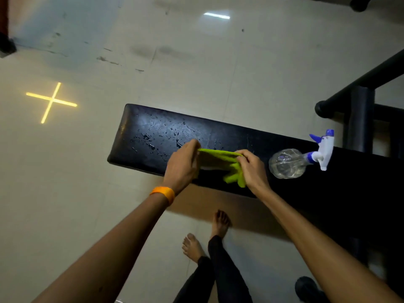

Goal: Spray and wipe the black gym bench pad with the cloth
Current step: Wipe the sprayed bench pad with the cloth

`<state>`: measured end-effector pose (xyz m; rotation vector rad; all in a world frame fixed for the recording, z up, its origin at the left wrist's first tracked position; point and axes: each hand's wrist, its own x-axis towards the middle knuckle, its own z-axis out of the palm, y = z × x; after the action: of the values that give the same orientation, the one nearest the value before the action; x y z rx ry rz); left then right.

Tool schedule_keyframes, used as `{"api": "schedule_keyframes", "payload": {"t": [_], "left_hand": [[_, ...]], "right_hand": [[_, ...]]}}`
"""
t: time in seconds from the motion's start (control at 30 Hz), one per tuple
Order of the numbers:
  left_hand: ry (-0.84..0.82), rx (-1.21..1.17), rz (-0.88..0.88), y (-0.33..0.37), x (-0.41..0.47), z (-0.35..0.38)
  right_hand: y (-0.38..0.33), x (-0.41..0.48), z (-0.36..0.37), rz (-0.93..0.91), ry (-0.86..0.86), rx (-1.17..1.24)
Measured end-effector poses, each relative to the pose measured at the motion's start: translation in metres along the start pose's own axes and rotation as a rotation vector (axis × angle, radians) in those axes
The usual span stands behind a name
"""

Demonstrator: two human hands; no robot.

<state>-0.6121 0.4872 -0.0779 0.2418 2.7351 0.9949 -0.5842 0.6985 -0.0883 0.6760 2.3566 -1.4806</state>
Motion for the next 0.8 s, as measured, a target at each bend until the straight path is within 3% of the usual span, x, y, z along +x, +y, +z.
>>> {"api": "schedule_keyframes", "payload": {"t": [0.1,0.23,0.43,0.67,0.73,0.8], "left_hand": [[-0.071,0.170,0.160,-0.004,0.035,-0.022],[-0.012,0.382,0.305,-0.008,0.085,-0.039],[0.073,0.328,0.179,-0.031,0.146,-0.050],[-0.049,0.330,0.037,-0.139,0.137,-0.041],[-0.013,0.334,-0.016,-0.174,0.122,-0.045],[-0.008,0.367,-0.035,-0.211,0.109,-0.052]], "right_hand": [[-0.001,0.010,-0.011,-0.200,0.035,-0.216],[-0.022,0.018,-0.011,-0.254,0.000,-0.238],[-0.060,0.007,0.050,-0.349,0.003,-0.231],[-0.044,0.011,0.178,-0.057,-0.495,-0.531],[-0.036,0.019,0.197,-0.087,-0.397,-0.599],[-0.033,0.031,0.208,-0.207,-0.189,-0.633]]}}
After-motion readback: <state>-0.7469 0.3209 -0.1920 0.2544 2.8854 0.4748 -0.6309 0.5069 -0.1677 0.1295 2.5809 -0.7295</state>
